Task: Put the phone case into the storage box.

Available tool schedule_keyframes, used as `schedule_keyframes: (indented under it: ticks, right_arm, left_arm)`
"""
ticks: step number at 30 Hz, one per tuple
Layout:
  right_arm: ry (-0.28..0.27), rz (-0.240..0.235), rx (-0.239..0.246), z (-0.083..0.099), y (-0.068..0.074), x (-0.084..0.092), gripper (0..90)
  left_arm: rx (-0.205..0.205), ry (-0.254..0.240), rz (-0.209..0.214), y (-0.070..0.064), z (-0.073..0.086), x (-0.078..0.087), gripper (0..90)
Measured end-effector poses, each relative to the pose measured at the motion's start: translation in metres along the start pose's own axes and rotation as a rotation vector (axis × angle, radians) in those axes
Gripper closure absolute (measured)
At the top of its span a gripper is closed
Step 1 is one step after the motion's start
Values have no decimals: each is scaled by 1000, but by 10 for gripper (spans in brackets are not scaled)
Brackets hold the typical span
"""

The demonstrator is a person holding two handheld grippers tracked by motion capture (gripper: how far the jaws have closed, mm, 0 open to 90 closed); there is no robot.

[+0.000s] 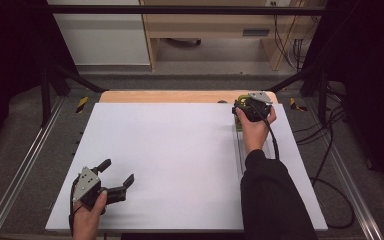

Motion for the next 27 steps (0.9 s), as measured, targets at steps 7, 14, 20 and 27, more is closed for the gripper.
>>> schedule_keyframes:
  ticks: [7,14,20,27]
  right_arm:
    - [9,-6,4,1,2,-1,126]
    - [12,-4,9,0,2,-2,124]
    - [36,-9,9,1,2,-4,108]
    - [46,-11,11,3,2,-5,98]
  left_arm:
    - [0,-2,-1,0,0,1,29]
    - [0,-3,-1,0,0,1,29]
    - [-1,-4,0,0,-1,1,29]
    - [-1,-4,1,0,-1,1,29]
Point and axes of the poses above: each handheld gripper's, and its own axes: x roughly backward along the jaws, z roughly out of its underside, y roughly to its left, the point moved 7 cm from there along -x, roughly forward along the jaws
